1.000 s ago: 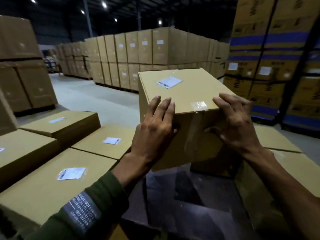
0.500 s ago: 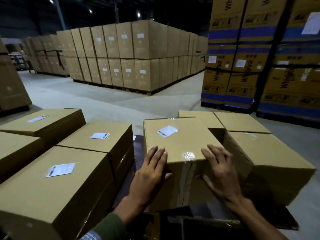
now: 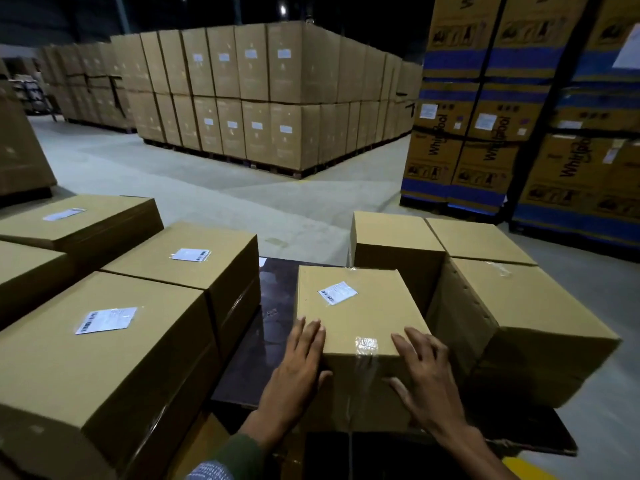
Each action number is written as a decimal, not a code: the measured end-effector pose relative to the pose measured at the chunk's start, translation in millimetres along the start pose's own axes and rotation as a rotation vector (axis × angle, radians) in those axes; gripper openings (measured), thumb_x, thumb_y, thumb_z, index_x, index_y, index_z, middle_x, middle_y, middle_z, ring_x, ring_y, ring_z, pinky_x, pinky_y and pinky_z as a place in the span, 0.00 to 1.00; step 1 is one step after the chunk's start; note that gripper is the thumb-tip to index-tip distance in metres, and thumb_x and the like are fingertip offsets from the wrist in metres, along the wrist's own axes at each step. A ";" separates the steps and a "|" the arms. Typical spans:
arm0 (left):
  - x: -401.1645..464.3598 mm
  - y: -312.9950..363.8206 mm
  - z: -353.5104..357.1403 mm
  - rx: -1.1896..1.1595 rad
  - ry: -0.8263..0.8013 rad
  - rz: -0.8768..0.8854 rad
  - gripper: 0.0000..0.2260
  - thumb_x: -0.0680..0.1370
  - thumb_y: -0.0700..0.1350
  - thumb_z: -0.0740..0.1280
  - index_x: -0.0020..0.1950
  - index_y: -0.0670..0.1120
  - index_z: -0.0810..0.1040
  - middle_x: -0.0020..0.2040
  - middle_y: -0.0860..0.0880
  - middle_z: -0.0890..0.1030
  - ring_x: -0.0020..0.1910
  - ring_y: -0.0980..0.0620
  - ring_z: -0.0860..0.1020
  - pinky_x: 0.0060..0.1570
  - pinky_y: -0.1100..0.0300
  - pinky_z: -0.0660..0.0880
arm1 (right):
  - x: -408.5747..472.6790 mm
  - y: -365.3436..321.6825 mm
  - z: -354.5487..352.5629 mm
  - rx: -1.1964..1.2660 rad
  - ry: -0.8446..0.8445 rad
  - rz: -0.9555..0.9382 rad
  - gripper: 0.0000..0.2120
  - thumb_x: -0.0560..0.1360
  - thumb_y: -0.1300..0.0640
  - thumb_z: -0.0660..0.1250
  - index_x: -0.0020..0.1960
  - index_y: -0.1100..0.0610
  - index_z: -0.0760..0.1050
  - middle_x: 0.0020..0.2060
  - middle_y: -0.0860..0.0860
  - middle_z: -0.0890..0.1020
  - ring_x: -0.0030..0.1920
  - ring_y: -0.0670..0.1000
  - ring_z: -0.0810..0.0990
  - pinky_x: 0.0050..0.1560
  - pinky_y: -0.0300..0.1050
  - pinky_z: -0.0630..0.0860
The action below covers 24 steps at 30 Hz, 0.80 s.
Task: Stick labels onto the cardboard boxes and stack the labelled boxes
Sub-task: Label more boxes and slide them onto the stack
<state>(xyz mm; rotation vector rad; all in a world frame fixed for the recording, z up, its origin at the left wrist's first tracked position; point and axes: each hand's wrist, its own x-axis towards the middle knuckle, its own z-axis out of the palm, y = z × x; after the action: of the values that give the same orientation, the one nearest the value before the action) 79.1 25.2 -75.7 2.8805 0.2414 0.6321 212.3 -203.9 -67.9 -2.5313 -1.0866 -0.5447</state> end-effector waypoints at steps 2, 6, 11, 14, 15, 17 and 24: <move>5.8 -0.1 -2.4 0.063 -0.004 -0.050 0.38 0.76 0.55 0.69 0.79 0.43 0.55 0.80 0.44 0.55 0.79 0.45 0.46 0.69 0.47 0.64 | 7.1 2.7 -0.3 -0.023 -0.004 -0.023 0.37 0.65 0.45 0.78 0.70 0.50 0.69 0.68 0.53 0.71 0.64 0.58 0.68 0.54 0.54 0.79; 14.0 -4.6 -3.8 0.253 0.002 -0.055 0.35 0.77 0.63 0.58 0.74 0.38 0.65 0.73 0.39 0.68 0.75 0.41 0.61 0.73 0.42 0.62 | 17.4 9.4 1.7 -0.029 -0.025 -0.042 0.29 0.72 0.38 0.68 0.70 0.47 0.69 0.67 0.51 0.73 0.63 0.55 0.66 0.53 0.52 0.78; 22.4 -6.3 -8.7 0.309 0.008 -0.059 0.37 0.81 0.65 0.47 0.71 0.36 0.70 0.73 0.37 0.68 0.75 0.38 0.62 0.70 0.39 0.55 | 28.1 11.7 -6.9 -0.023 -0.033 -0.047 0.23 0.76 0.33 0.53 0.65 0.42 0.73 0.63 0.46 0.75 0.60 0.53 0.71 0.50 0.55 0.75; 23.8 -8.6 -7.0 0.280 -0.012 -0.079 0.35 0.83 0.64 0.43 0.71 0.38 0.72 0.72 0.39 0.71 0.74 0.42 0.65 0.70 0.41 0.55 | 57.7 16.5 -14.5 0.091 -0.070 -0.069 0.25 0.77 0.33 0.51 0.59 0.46 0.78 0.57 0.45 0.79 0.56 0.51 0.74 0.50 0.50 0.70; 23.5 -9.3 -6.1 0.264 -0.013 -0.086 0.34 0.83 0.63 0.43 0.71 0.39 0.72 0.71 0.40 0.72 0.73 0.43 0.67 0.70 0.42 0.56 | 72.5 18.4 -14.8 0.123 -0.089 -0.073 0.24 0.77 0.34 0.53 0.59 0.47 0.79 0.57 0.46 0.80 0.57 0.51 0.74 0.51 0.51 0.71; 22.2 -9.5 -5.2 0.241 -0.001 -0.095 0.32 0.84 0.61 0.42 0.71 0.40 0.72 0.71 0.41 0.72 0.73 0.44 0.68 0.70 0.44 0.56 | 106.4 16.0 -14.8 0.181 -0.123 -0.098 0.17 0.78 0.40 0.59 0.59 0.48 0.79 0.58 0.48 0.80 0.60 0.51 0.73 0.56 0.55 0.73; 17.6 -4.2 -1.2 0.189 0.064 -0.149 0.26 0.85 0.56 0.44 0.75 0.44 0.68 0.75 0.45 0.68 0.76 0.48 0.63 0.71 0.48 0.55 | 212.3 -22.1 -6.2 0.247 -0.419 -0.312 0.20 0.76 0.42 0.66 0.66 0.47 0.74 0.66 0.52 0.73 0.67 0.55 0.69 0.65 0.54 0.68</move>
<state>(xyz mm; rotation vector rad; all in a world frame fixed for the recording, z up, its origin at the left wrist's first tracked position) 93.9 32.8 -68.6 2.9853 0.5468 0.7097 329.5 -61.7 39.9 -2.3231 -1.6009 0.0609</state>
